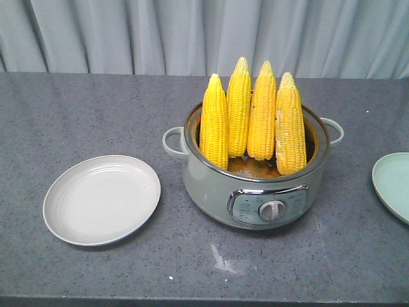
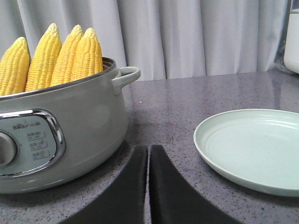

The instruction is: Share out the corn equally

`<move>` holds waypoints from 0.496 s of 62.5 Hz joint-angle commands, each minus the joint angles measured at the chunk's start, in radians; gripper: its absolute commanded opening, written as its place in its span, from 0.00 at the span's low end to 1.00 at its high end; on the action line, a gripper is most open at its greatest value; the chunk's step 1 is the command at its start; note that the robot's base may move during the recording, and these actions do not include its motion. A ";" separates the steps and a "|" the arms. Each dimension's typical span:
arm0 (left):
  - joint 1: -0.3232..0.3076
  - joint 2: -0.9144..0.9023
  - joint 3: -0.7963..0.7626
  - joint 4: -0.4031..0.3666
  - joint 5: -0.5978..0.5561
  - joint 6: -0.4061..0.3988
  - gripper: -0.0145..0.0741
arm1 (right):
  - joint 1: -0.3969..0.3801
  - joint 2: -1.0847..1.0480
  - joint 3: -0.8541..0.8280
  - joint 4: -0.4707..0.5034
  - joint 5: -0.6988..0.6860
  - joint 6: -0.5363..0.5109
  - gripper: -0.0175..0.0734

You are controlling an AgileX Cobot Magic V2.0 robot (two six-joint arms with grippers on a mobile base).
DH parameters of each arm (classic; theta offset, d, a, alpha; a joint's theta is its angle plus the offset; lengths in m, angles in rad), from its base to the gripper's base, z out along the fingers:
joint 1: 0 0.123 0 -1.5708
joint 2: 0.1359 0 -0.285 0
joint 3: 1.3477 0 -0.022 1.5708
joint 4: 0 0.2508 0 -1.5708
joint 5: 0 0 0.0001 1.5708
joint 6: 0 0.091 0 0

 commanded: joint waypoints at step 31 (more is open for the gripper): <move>0.002 -0.016 0.014 -0.001 -0.068 -0.008 0.16 | -0.004 -0.001 0.010 -0.005 -0.073 -0.002 0.19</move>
